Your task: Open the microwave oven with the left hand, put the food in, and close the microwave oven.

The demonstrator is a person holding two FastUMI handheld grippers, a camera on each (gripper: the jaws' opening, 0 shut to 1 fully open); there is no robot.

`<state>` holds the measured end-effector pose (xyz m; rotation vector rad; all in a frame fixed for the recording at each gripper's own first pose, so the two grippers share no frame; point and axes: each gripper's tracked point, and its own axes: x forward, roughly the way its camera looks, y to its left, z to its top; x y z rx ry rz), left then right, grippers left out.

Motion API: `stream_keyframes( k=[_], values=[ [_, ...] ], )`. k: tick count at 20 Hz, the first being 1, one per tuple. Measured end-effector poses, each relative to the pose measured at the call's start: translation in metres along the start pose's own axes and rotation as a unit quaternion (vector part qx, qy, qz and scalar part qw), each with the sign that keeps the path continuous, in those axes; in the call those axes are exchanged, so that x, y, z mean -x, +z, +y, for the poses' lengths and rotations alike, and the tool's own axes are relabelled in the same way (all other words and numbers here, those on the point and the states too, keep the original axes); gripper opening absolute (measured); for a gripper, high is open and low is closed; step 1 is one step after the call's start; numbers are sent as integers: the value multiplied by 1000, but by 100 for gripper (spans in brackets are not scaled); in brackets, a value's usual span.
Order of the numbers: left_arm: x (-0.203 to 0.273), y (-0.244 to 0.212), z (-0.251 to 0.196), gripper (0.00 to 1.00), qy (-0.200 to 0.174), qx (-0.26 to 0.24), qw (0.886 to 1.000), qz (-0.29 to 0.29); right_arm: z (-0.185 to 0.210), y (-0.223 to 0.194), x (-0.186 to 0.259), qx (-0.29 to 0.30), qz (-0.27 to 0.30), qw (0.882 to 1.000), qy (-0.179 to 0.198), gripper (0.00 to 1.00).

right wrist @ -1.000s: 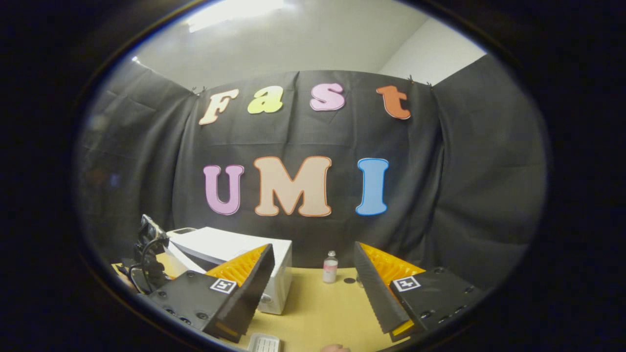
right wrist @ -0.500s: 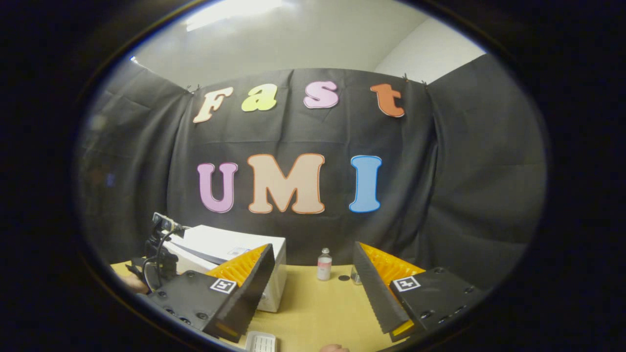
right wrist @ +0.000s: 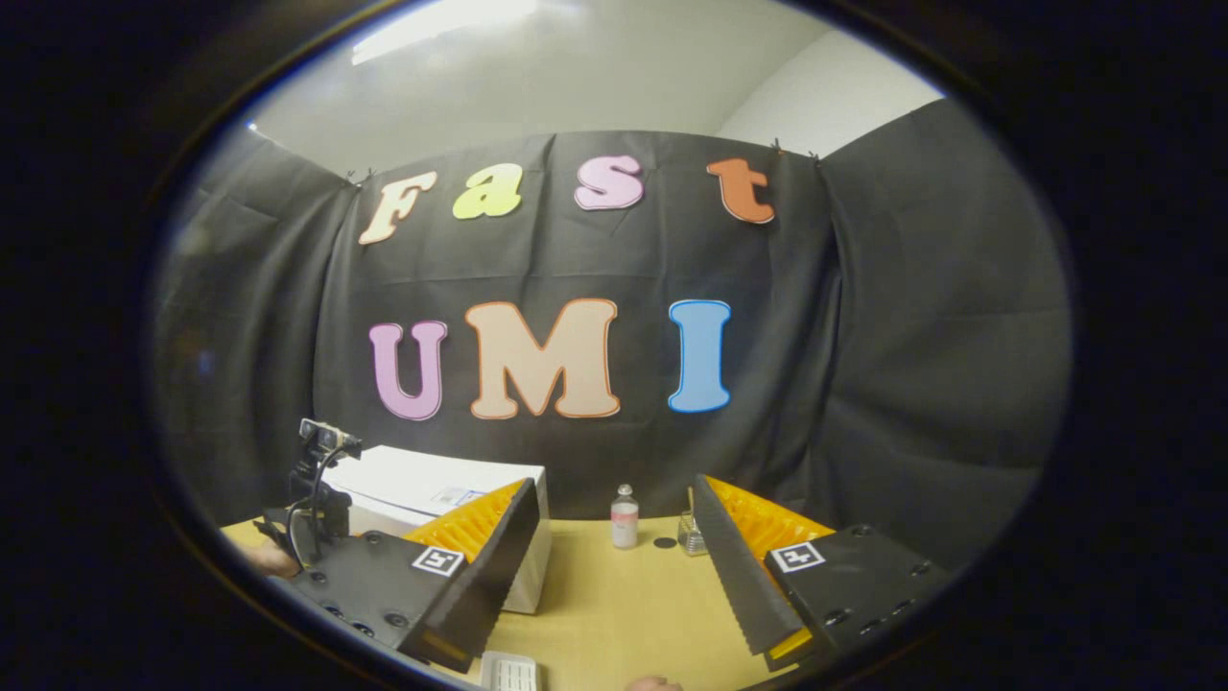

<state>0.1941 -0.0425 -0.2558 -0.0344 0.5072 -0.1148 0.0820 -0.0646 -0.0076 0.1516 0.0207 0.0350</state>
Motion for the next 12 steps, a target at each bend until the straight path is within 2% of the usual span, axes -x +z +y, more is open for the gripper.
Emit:
stream_keyframes(
  k=[1,2,7,8,10,12],
  values=[
    [-1,2,1,0,3,6,1000,-4,1,-1,-2,-2,0,1000,-1,99],
    [0,2,2,2,5,10,1000,-2,1,-1,-3,-3,1,1000,1,96],
    [-2,1,1,1,3,19,1000,-5,8,-6,-9,-12,3,1000,8,96],
    [-8,8,4,1,8,9,1000,-14,9,-6,-9,-13,3,1000,10,96],
    [-7,-4,-1,0,6,6,1000,11,10,-9,-7,-11,5,1000,12,96],
    [-6,4,-2,1,8,-10,1000,-1,11,-9,-8,-7,5,1000,12,99]
  ],
)
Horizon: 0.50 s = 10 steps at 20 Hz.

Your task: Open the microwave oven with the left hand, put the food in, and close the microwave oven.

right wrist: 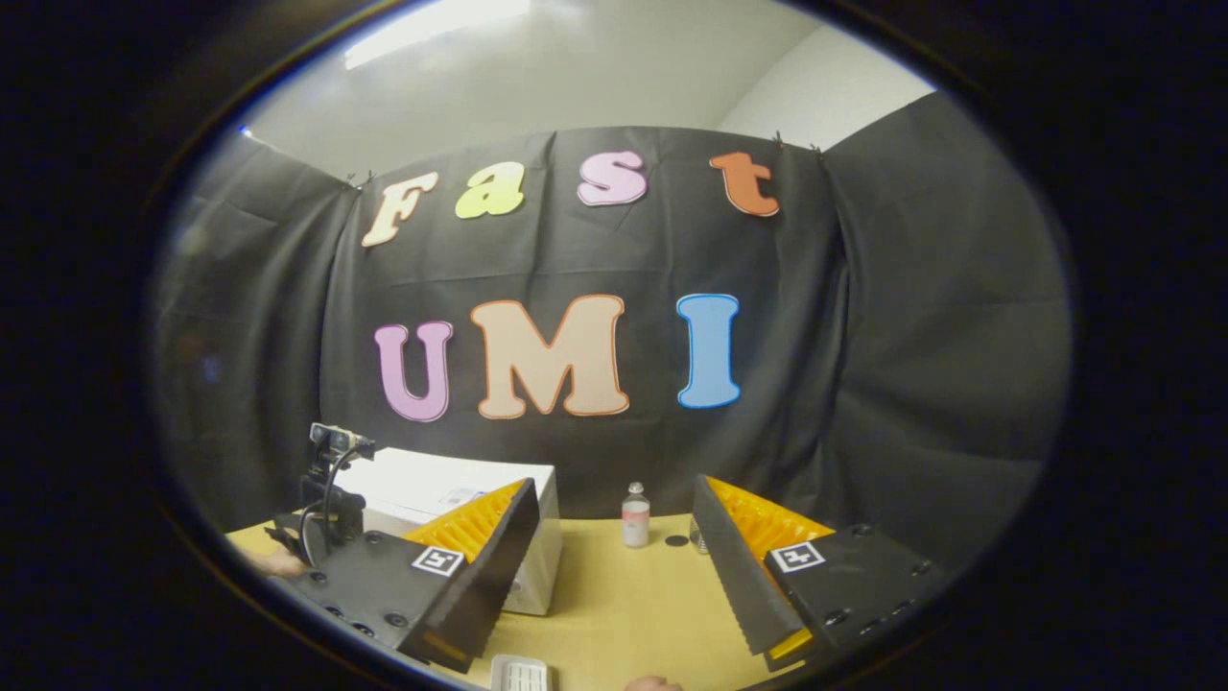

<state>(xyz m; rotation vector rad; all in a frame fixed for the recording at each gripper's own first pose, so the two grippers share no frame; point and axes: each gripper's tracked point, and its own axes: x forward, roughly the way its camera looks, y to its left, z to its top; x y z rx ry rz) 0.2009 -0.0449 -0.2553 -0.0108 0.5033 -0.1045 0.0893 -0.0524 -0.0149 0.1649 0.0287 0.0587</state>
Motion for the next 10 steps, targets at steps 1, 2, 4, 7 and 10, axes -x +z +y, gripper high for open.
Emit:
stream_keyframes(
  k=[1,2,4,7,10],
  values=[
    [1,1,-1,1,-1,-8,1000,-3,2,-2,1,-1,1,1000,1,96],
    [3,6,-2,1,-2,-16,1000,-10,2,-1,3,-1,1,1000,0,96],
    [13,23,-3,1,0,-39,999,-33,1,-1,3,-1,-1,1000,-1,96],
    [41,50,-5,1,-6,-76,994,-75,8,0,1,-6,-3,1000,2,96],
    [78,81,-10,0,-10,-110,986,-125,17,1,-4,-2,-6,1000,8,96]
  ],
)
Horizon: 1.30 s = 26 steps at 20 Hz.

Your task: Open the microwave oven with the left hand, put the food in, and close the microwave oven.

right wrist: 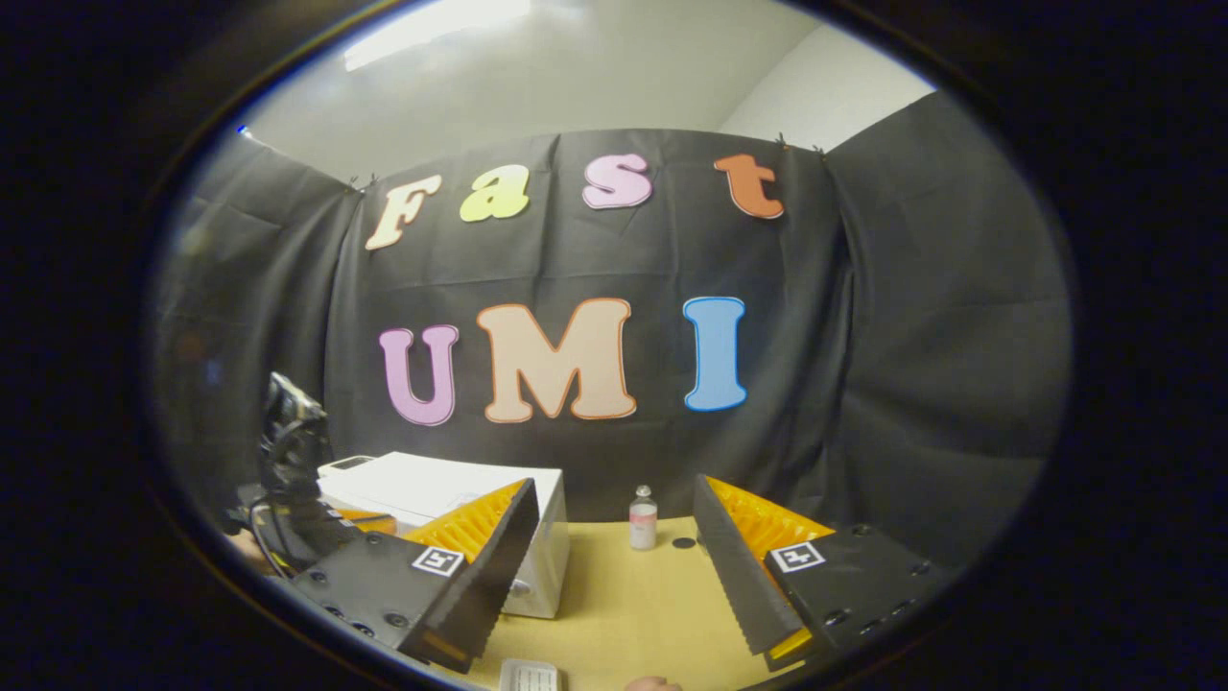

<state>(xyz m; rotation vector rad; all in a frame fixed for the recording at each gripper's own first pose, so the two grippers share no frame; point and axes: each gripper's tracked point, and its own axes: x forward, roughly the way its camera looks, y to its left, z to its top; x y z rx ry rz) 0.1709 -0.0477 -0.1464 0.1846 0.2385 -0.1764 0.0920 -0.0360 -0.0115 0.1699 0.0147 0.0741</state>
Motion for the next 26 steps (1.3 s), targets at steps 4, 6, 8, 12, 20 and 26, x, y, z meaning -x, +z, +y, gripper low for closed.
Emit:
stream_keyframes(
  k=[4,6,8,12,20,26],
  values=[
    [41,41,6,1,6,-11,999,-45,20,-4,-5,-4,3,1000,17,96],
    [59,57,12,0,14,7,998,-61,31,-6,-8,-2,3,1000,26,96],
    [75,71,23,0,27,21,997,-72,43,-6,-9,0,4,999,38,96],
    [98,91,45,0,54,38,994,-90,68,-5,-13,7,2,998,63,96],
    [141,100,68,95,93,70,987,-113,101,-8,-11,10,3,995,95,99],
    [146,89,65,99,87,78,988,-100,112,-7,-4,13,3,995,101,99]
  ],
)
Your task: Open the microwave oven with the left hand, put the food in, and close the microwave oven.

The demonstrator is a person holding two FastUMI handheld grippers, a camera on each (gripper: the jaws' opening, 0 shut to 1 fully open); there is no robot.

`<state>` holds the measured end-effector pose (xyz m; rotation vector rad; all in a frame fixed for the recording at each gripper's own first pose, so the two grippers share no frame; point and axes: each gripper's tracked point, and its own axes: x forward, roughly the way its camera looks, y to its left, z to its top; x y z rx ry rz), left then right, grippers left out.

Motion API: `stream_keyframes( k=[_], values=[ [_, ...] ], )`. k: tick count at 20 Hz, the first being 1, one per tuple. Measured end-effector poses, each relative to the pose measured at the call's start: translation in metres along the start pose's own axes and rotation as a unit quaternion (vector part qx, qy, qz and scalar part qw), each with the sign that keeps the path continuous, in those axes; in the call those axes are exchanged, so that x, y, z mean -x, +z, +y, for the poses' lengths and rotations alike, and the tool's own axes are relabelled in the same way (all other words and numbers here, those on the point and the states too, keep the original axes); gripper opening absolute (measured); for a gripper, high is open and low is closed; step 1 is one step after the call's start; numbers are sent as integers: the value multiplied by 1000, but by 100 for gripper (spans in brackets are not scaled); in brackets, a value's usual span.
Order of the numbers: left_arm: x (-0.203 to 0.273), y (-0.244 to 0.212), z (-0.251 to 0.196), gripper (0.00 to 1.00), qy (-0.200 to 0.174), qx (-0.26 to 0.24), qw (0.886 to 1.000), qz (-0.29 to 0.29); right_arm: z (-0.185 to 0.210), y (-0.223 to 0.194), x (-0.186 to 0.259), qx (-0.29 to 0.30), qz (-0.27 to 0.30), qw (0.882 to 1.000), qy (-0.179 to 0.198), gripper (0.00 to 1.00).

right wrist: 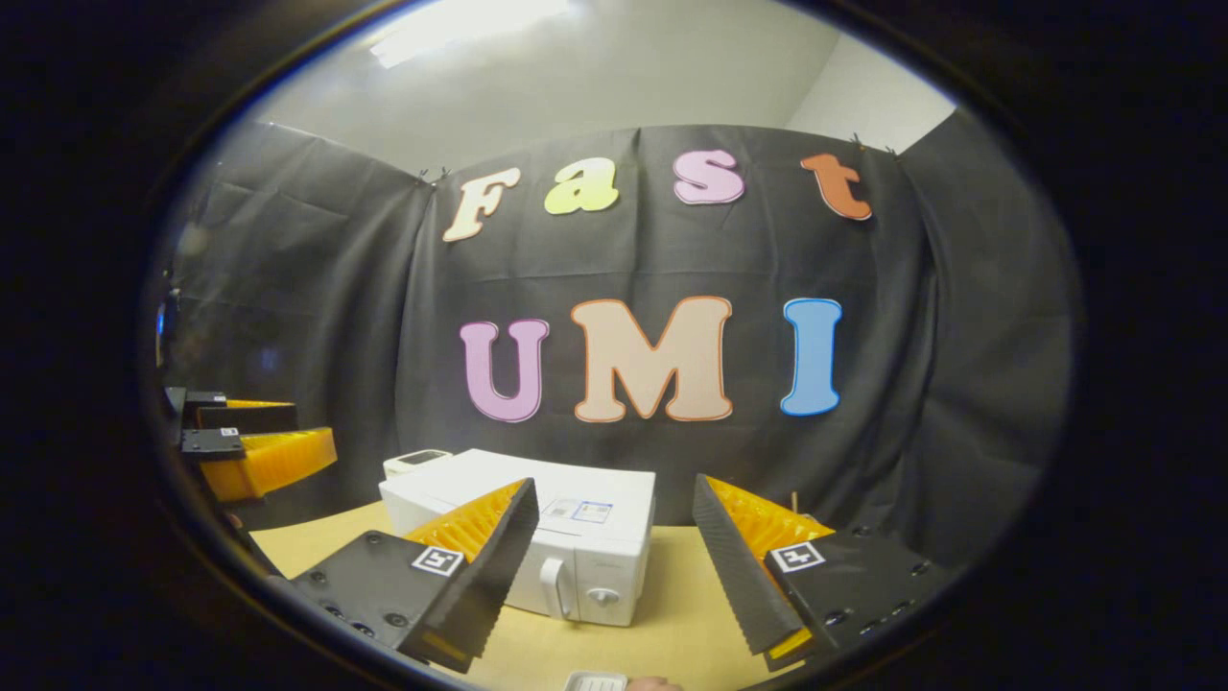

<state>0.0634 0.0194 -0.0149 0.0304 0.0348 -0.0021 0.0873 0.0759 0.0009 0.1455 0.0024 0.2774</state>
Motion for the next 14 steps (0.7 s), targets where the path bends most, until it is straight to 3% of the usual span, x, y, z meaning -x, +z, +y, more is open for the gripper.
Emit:
stream_keyframes(
  k=[14],
  values=[
    [2,0,-9,99,-26,15,1000,-2,-8,4,21,13,-4,999,-29,99]
  ],
)
